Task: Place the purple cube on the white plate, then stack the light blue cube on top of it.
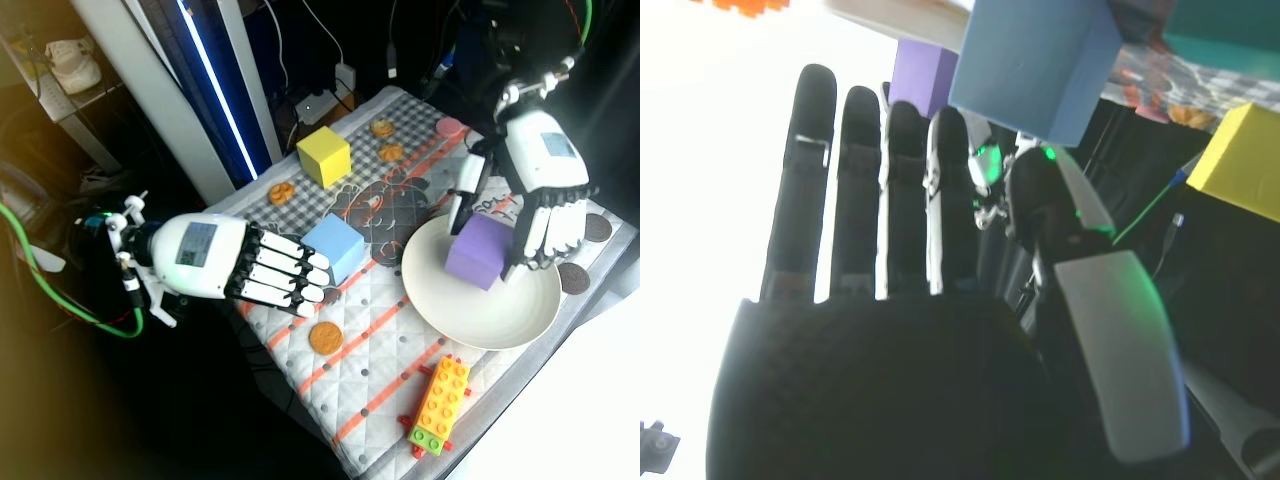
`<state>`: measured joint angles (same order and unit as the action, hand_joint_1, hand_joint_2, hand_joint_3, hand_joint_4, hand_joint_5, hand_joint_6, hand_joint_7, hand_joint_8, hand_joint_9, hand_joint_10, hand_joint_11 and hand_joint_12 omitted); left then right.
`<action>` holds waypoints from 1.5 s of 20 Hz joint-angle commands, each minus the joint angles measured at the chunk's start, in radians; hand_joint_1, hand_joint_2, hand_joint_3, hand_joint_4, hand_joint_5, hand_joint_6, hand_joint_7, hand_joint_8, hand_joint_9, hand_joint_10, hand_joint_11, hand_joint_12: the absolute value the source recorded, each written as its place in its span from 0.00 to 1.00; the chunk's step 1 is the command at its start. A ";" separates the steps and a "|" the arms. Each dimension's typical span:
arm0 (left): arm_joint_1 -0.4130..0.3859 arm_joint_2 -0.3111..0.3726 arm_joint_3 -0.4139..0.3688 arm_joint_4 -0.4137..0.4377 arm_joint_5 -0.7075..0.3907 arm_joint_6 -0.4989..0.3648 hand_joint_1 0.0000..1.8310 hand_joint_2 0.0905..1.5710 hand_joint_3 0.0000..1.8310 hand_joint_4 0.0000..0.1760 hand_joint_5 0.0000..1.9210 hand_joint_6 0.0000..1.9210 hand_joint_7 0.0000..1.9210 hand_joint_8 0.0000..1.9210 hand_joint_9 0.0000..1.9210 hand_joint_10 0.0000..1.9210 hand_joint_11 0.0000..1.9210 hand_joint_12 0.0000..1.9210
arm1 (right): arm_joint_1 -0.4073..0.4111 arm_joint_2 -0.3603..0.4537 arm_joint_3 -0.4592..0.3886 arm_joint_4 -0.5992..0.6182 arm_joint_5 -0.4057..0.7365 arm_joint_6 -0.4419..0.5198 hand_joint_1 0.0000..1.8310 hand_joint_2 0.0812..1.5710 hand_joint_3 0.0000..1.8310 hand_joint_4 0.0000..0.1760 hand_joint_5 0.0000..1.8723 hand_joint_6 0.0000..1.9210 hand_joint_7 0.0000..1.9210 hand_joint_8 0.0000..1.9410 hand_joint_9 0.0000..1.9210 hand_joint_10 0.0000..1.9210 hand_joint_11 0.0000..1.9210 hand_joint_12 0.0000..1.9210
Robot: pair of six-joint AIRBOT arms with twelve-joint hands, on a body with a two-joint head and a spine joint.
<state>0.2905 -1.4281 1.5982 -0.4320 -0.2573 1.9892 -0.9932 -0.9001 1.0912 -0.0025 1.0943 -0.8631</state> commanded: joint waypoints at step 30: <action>0.541 0.659 -0.796 0.097 -0.817 -0.215 0.46 0.54 0.01 1.00 0.03 0.01 0.00 0.00 0.00 0.00 0.00 0.00 | 0.146 -0.109 0.054 0.013 0.006 0.005 0.24 0.61 0.00 0.94 0.04 0.00 0.03 0.00 0.02 0.00 0.05 0.04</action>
<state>0.8417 -0.7723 0.7998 -0.3534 -0.9371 1.7786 -0.8536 -1.0191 1.1461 -0.0032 0.9974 -0.8635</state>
